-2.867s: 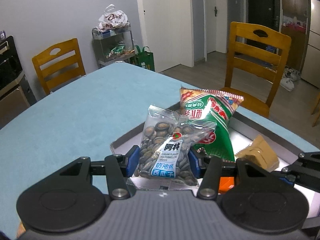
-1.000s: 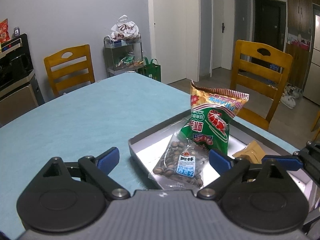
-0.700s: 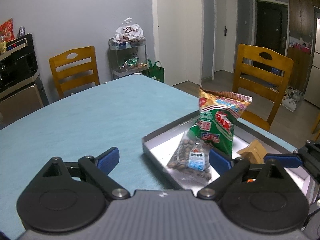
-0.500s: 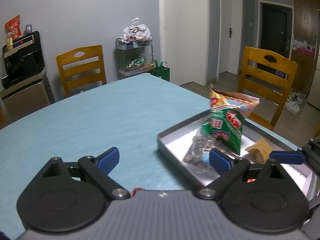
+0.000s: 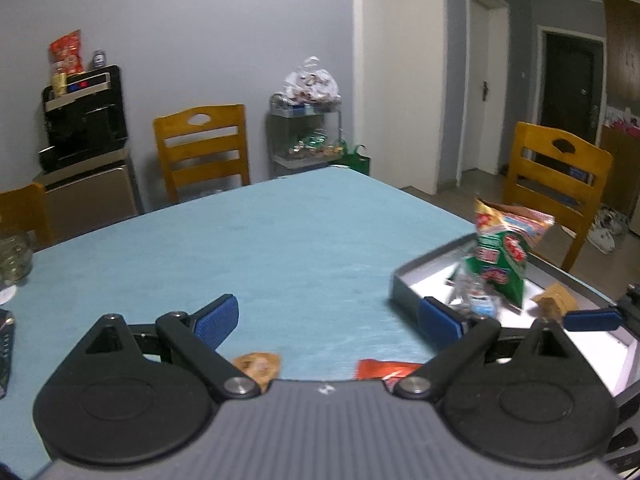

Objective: Organize snacks
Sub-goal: 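Move the left gripper to the brown peanut bag while the right approaches the white snack tube, then close the left gripper on the peanut bag while the right grasps the white tube, then lift and carry the peanut bag and white tube over the tray with both grippers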

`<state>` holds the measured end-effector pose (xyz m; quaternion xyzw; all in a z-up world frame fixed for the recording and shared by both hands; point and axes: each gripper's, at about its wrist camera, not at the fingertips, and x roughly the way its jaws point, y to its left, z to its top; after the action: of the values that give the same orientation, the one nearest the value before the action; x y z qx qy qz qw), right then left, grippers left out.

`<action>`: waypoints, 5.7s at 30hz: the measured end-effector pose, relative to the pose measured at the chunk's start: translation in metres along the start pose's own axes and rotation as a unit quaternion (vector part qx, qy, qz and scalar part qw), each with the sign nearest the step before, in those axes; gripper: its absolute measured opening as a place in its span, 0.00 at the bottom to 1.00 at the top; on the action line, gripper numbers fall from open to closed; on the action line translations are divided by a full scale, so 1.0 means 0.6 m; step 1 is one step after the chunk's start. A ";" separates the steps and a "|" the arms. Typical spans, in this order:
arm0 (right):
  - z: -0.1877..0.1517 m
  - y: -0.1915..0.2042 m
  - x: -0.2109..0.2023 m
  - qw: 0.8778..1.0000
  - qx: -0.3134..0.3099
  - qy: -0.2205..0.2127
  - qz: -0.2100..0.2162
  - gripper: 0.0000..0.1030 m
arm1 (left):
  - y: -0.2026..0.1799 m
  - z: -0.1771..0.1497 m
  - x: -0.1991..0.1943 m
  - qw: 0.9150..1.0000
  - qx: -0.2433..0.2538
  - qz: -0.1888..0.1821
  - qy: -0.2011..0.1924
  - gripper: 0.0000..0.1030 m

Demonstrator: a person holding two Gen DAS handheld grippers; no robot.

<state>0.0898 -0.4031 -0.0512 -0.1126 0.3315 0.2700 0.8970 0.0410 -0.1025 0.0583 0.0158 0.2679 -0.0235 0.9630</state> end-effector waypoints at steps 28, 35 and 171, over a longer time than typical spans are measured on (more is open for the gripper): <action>0.023 0.158 0.098 0.987 -0.136 0.025 0.079 0.74 | 0.164 -0.100 0.040 0.994 -0.071 0.044 0.070 0.97; 0.025 0.152 0.130 0.987 -0.129 0.049 0.080 0.65 | 0.161 -0.099 0.050 0.994 -0.070 0.046 0.072 0.97; -0.027 0.071 -0.069 0.983 -0.026 -0.175 0.045 0.22 | 0.084 -0.106 0.017 0.997 -0.051 0.059 0.003 0.61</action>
<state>0.0311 -0.3906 -0.0376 -0.0715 0.1672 0.3338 0.9249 0.0198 -0.0497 -0.0004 -0.0171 0.2698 0.0469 0.9616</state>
